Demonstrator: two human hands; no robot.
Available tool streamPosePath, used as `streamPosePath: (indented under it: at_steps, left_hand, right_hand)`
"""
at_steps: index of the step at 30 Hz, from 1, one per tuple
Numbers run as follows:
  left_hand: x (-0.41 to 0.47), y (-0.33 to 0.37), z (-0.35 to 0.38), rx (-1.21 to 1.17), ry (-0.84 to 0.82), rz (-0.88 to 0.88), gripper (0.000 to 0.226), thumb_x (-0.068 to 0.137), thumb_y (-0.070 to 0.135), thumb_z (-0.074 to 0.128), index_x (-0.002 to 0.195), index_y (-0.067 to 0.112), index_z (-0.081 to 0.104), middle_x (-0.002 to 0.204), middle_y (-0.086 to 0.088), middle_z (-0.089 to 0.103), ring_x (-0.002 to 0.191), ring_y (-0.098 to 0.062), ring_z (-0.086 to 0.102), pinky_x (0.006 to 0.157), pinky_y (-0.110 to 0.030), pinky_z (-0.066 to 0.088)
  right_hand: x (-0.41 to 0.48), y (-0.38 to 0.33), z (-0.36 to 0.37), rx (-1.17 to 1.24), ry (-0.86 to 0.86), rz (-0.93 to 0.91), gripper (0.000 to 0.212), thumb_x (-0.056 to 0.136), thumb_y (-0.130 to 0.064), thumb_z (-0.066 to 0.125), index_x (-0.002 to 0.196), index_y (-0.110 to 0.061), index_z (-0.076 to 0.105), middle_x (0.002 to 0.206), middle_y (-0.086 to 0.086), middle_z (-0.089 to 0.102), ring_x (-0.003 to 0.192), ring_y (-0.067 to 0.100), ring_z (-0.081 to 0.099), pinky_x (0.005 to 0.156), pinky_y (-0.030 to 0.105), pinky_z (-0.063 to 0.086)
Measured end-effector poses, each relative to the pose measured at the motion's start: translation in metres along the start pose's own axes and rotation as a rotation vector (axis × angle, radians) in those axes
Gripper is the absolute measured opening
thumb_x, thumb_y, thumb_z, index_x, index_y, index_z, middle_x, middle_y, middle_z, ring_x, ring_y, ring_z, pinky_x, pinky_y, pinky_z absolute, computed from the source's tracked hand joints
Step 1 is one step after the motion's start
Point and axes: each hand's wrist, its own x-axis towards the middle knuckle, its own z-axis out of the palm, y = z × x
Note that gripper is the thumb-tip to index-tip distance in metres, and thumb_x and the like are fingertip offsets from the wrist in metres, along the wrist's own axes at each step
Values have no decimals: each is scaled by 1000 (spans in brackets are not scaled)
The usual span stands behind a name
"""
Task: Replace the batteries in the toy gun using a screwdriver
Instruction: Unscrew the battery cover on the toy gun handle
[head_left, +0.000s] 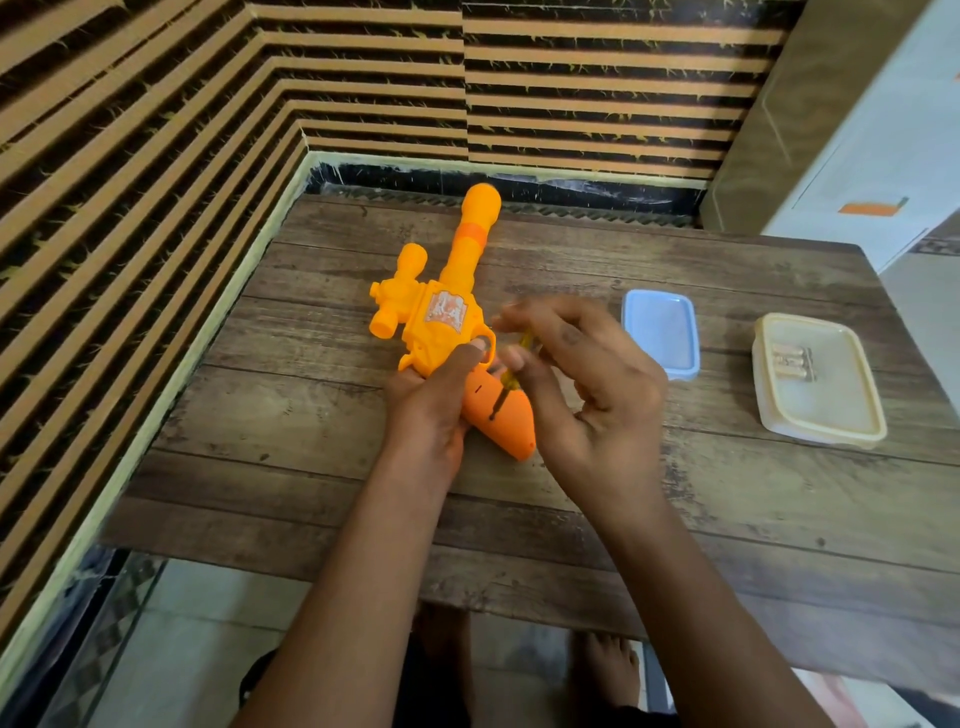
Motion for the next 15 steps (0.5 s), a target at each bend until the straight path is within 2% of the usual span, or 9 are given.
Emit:
streamPosePath:
  at_steps: [1, 3, 5, 7, 10, 13, 15]
  left_hand:
    - [0, 0, 0, 2, -9, 2, 30, 88, -2, 73, 117, -2, 72, 103, -20, 78, 89, -29, 77, 74, -41, 64]
    - [1, 0, 0, 2, 1, 1, 31, 87, -3, 74, 118, -1, 72, 101, -18, 78, 87, -29, 77, 72, -41, 64]
    - [2, 0, 0, 2, 7, -3, 32, 86, -3, 75, 118, 1, 72, 102, -18, 79, 88, -29, 78, 73, -42, 65]
    - [1, 0, 1, 4, 2, -3, 32, 87, -2, 74, 118, 0, 73, 101, -19, 79, 88, -30, 79, 73, -43, 65]
    - [0, 1, 2, 11, 15, 2, 27, 88, -2, 74, 115, 1, 73, 91, -13, 80, 78, -23, 78, 67, -39, 65]
    - [0, 0, 0, 16, 3, 15, 30, 88, -1, 74, 118, 1, 72, 107, -19, 79, 97, -33, 78, 84, -50, 64]
    - [1, -1, 0, 16, 9, 11, 33, 87, -1, 75, 119, 1, 72, 110, -19, 78, 101, -34, 77, 85, -50, 64]
  right_hand:
    - [1, 0, 1, -5, 20, 12, 21, 91, 10, 73, 110, 2, 77, 107, 18, 66, 101, 17, 69, 83, 36, 57]
    - [1, 2, 2, -13, 66, 30, 29, 88, 13, 74, 114, -1, 77, 102, 18, 61, 96, 14, 69, 79, 32, 57]
    - [0, 3, 5, -40, 94, 25, 45, 87, 19, 70, 126, -3, 71, 96, 16, 63, 88, 20, 70, 75, 28, 55]
    - [0, 4, 4, -57, 95, 21, 49, 86, 22, 68, 129, -2, 69, 97, 14, 69, 89, 20, 70, 77, 26, 54]
    - [0, 4, 2, -37, 68, 20, 31, 88, 18, 68, 115, 3, 74, 101, 13, 72, 96, 23, 71, 79, 38, 58]
    - [0, 3, 3, -35, 73, 21, 18, 91, 4, 76, 109, 2, 77, 97, 13, 66, 89, 25, 67, 74, 43, 55]
    - [0, 4, 4, -45, 83, 14, 20, 91, 5, 76, 110, 1, 77, 95, 12, 66, 88, 23, 67, 74, 41, 54]
